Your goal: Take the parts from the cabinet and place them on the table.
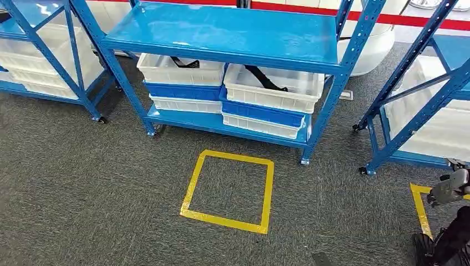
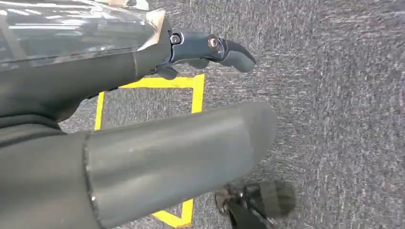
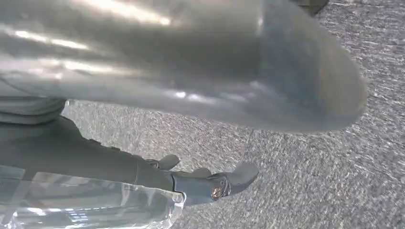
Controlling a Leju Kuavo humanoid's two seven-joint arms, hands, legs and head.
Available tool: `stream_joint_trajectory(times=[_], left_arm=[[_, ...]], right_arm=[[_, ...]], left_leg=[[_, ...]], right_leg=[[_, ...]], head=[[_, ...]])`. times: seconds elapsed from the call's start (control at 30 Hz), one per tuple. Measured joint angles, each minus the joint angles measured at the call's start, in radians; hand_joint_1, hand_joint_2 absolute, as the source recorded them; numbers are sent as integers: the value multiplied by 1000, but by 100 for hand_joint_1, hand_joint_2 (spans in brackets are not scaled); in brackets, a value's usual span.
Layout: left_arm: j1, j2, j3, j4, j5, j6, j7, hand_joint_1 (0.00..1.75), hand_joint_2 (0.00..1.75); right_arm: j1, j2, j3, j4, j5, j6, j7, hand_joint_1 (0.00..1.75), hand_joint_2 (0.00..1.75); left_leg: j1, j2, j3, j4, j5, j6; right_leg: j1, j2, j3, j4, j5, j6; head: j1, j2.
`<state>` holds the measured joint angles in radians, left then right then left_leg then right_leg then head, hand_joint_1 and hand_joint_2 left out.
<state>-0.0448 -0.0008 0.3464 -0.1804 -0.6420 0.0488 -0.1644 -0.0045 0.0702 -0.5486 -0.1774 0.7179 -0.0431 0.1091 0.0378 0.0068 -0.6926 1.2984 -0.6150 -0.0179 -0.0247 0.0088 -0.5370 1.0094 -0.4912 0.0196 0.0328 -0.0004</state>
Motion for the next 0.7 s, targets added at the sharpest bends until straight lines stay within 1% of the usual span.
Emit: stream_joint_trajectory(times=[0.03,0.07,0.1,0.13,0.17,0.2,0.23,0.27,0.3,0.33,0.37,0.4,0.43,0.47,0.5,0.53,0.57,0.6,0.63,0.67,0.7], left_arm=[[2,0,0,0,0,0,0,0,0],[3,0,0,0,0,0,0,0,0],[3,0,0,0,0,0,0,0,0],[2,0,0,0,-1,0,0,0,0],[2,1,1,0,-1,0,0,0,0],[2,5,1,0,-1,0,0,0,0],[0,3,0,0,-1,0,0,0,0],[0,5,1,0,-1,1,0,0,0],[0,4,1,0,-1,1,0,0,0],[0,5,2,0,-1,1,0,0,0],[0,3,3,0,-1,1,0,0,0],[0,2,3,0,-1,1,-1,0,0],[-2,2,3,0,-1,1,-1,0,0],[-3,2,3,0,-1,2,-1,0,0],[-3,2,3,0,-1,2,-1,0,0],[-2,2,3,0,-1,3,-1,0,0],[-1,0,3,0,-2,4,-1,0,0],[-1,-2,3,0,-2,4,-1,0,0],[-1,-4,3,0,-5,4,-1,0,0],[-2,-5,3,0,-5,5,-1,0,0],[-2,-5,3,0,-6,5,-1,0,0]], right_arm=[[1,0,0,0,0,0,0,0,0],[1,0,0,0,0,-2,-1,0,0],[0,0,0,0,0,-2,-1,0,0],[0,0,0,0,0,-2,-2,0,0],[0,2,0,-1,0,-2,-2,0,0],[0,5,0,-2,0,-2,-2,0,0],[-1,4,0,-3,0,-4,-2,0,0],[0,7,0,-3,0,-4,-2,0,0],[1,5,0,-3,0,-4,-2,0,0],[0,6,0,-3,1,-4,-2,0,0],[-1,7,0,-4,1,-4,-3,0,0],[-1,8,0,-4,3,-4,-4,0,0],[-2,7,0,-4,4,-4,-4,0,0],[-3,4,0,-4,6,-4,-4,0,0],[-2,2,0,-4,7,-5,-4,0,0],[1,2,0,-4,10,-5,-4,0,0],[2,2,0,-4,10,-5,-4,0,0],[3,2,0,-4,11,-4,-4,0,0],[2,1,0,-4,12,-4,-4,0,0],[1,-1,0,-4,12,-4,-4,0,0],[1,0,-1,-4,12,-4,-4,0,0]], left_leg=[[-1,0,-25,31,3,4],[-4,0,-31,16,34,12],[-8,-1,-12,-42,82,22],[-12,-3,24,-131,138,33],[-19,-7,61,-221,187,47],[-27,-11,78,-249,180,57],[-30,-7,84,-267,168,52],[-35,-6,83,-265,166,52],[-39,-7,83,-264,162,56],[-41,-9,88,-275,162,58],[-27,-8,106,-296,169,60],[-31,-8,115,-304,167,63],[-31,-6,120,-305,166,68],[-31,-6,123,-305,162,69],[-31,-6,126,-305,156,70],[-31,-6,130,-304,151,70],[-30,-8,137,-304,146,68],[-29,-9,148,-304,138,65],[-28,-10,160,-304,131,62],[-28,-10,172,-304,121,57],[-32,-10,166,-303,113,49]], right_leg=[[4,0,4,0,-3,-4],[10,2,12,0,-7,-9],[13,4,20,0,-12,-14],[15,7,29,0,-18,-14],[16,9,37,-1,-24,-12],[15,10,33,-1,-29,-10],[24,12,30,0,-34,-2],[20,10,28,-1,-36,3],[13,9,30,-6,-38,9],[16,8,35,-11,-41,15],[15,5,43,-4,-47,20],[17,2,29,28,-60,20],[15,2,-8,93,-85,15],[14,2,-62,183,-115,12],[14,1,-114,261,-136,13],[13,1,-150,307,-138,20],[11,1,-162,305,-123,29],[7,0,-148,249,-79,46],[4,-1,-117,166,-31,60],[1,-7,-77,63,21,71],[-1,-18,-59,9,45,69]], head=[[0,0],[0,0],[0,0],[0,0],[0,0],[2,0],[0,0],[1,0],[-1,0],[-1,0],[-1,0],[2,0],[2,0],[2,0],[1,0],[2,0],[2,0],[2,0],[2,0],[3,0],[4,0]])
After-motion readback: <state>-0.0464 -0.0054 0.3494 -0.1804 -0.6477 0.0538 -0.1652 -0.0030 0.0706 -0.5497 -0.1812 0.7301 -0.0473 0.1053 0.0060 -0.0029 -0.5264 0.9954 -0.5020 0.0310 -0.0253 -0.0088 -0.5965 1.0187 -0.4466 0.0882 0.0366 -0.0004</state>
